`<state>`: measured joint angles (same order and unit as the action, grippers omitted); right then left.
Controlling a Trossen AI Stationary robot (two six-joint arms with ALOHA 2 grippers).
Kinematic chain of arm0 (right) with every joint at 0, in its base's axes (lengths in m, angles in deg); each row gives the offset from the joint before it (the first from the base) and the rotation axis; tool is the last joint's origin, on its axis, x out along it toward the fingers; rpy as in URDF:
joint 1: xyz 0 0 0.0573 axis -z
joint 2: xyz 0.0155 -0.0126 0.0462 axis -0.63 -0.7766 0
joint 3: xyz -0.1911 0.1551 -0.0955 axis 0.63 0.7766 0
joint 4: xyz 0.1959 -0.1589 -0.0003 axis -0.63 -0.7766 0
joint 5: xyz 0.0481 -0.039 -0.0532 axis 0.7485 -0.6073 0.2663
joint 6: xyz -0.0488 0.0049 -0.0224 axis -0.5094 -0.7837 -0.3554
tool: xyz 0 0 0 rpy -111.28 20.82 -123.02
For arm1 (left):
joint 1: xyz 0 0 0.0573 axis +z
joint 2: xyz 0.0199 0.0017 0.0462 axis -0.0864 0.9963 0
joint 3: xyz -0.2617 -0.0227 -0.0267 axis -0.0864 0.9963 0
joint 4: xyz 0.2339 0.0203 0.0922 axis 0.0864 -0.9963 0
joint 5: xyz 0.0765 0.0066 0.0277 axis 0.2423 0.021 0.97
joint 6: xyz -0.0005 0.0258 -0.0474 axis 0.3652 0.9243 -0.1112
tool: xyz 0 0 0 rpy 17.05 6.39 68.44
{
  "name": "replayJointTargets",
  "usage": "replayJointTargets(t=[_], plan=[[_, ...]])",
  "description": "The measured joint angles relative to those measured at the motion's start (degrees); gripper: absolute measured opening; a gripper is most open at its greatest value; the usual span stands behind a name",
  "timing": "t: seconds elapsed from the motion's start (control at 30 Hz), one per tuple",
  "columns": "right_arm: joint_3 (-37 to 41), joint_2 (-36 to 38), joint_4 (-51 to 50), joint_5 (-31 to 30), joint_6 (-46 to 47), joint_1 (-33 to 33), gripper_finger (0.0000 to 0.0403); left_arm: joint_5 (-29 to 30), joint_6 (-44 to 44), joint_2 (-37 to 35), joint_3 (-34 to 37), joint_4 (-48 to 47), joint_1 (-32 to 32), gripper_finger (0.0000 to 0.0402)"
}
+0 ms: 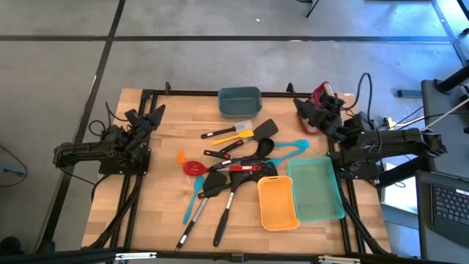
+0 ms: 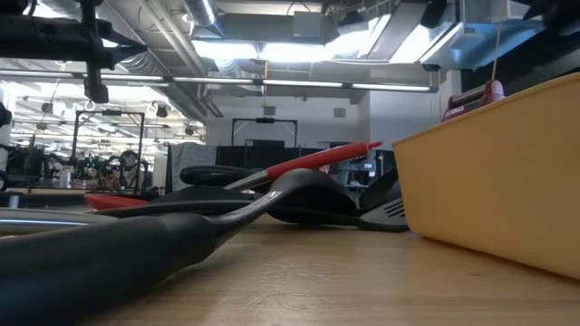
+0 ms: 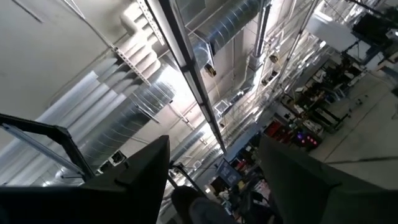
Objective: Pick & Place Kitchen Items
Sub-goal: Put the red serving spoon into the green bin
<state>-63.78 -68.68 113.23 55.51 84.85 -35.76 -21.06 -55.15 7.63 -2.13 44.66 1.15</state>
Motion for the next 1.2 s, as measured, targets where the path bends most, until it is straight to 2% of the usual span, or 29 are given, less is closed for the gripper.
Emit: replayJointTargets(t=[0.2, 0.4, 0.53, 0.63, 0.73, 0.83, 0.97, 1.1, 1.2], plan=[[-1.6, -4.9, 0.0, 1.9, 6.2, 0.0, 0.0250, -7.9, -3.0, 0.0, 0.0, 0.0, 0.0, 0.0001], [-3.4, -9.1, 0.0, 3.0, 6.8, 0.0, 0.0250, -17.4, -6.0, 0.0, 0.0, 0.0, 0.0, 0.0001], [-5.8, -11.1, 0.6, 2.8, 6.6, 0.0, 0.0250, -18.9, -9.0, 0.0, 0.0, 0.0, 0.0, 0.0001], [-8.4, -12.3, 1.6, -0.4, 6.6, 0.0, 0.0250, -18.9, -10.1, 0.0, 0.0, 0.0, 0.0, 0.0001], [-11.3, -13.1, 1.5, -0.7, 6.6, 0.0, 0.0250, -19.5, -10.1, 0.0, 0.0, 0.0, 0.0, 0.0001], [-14.7, -13.9, -0.1, 1.6, 6.6, 0.0, 0.0250, -21.0, -10.1, 0.0, 0.0, 0.0, 0.0, 0.0001], [-19.7, -15.2, -4.8, 7.9, 5.4, 0.1, 0.0250, -23.2, -10.3, 0.1, 0.0, 0.8, 0.0, 0.0001], [-24.4, -16.2, -12.3, 13.7, 0.4, 0.0, 0.0250, -26.5, -9.2, 1.9, 0.0, 7.0, 0.0, 0.0001], [-27.0, -16.4, -17.9, 15.0, -3.0, 0.0, 0.0250, -27.3, -7.7, 4.7, 0.0, 13.6, 0.0, 0.0001]])
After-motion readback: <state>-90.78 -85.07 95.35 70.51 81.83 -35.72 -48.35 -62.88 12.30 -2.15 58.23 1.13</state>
